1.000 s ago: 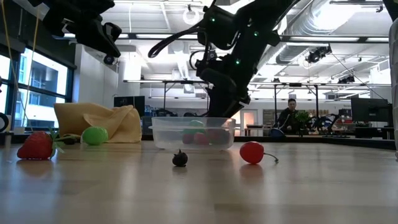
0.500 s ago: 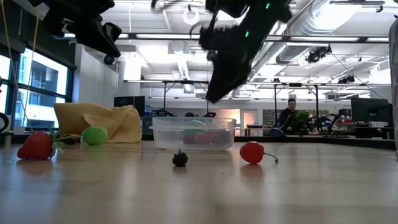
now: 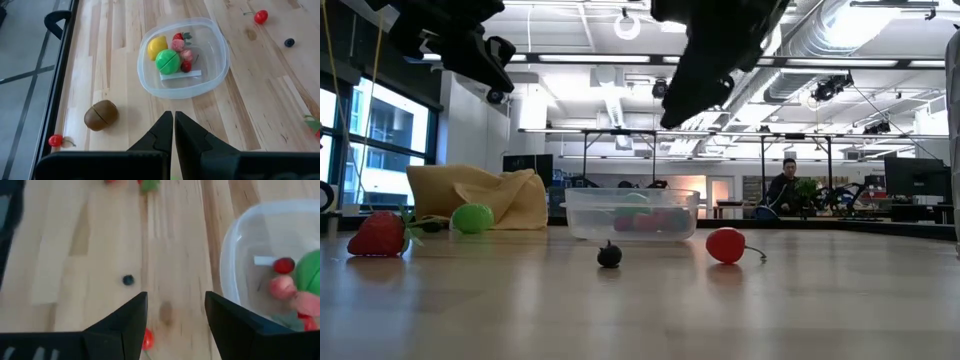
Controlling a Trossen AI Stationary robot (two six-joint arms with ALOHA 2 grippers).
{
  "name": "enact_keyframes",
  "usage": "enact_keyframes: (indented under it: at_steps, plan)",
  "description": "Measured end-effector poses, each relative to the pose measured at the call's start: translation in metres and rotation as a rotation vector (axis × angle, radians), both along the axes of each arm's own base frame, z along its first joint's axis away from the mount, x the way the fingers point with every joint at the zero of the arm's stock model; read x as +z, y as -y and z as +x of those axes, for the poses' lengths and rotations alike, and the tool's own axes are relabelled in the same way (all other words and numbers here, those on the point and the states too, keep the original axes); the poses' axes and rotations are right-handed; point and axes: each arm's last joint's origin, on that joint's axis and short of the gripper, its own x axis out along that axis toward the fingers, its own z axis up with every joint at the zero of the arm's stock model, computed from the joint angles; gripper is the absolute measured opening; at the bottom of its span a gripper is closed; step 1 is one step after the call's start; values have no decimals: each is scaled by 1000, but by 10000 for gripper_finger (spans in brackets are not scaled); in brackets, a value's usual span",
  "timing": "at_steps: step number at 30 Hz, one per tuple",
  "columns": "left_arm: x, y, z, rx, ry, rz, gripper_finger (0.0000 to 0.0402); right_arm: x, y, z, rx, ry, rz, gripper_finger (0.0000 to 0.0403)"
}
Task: Pick and placing Produce into tupperware
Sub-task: Put the bottom red cherry into the transparent bin
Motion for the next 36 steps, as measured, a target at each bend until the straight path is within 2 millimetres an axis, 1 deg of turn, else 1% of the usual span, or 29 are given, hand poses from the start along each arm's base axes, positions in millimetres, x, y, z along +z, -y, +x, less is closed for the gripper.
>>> enact_keyframes:
  at_steps: [4,8,12,16,21,26,36]
  plan:
    - [0,0,0,0,0,0,10,-18,-5,4,25,-57,-19,190]
    - [0,0,0,0,0,0,10,-30,-11,5,53,-99,-11,190]
    - [0,0,0,0,0,0,10,-34,-17,5,88,-102,-26,190]
    - [0,0,0,0,0,0,10,-36,-27,3,124,-106,-21,190]
    - [0,0,0,0,0,0,10,-53,-39,3,177,-165,9,190]
    - [0,0,0,0,0,0,10,-63,-40,4,182,-193,12,190]
    - [0,0,0,0,0,0,10,-69,-38,3,139,-230,-25,190]
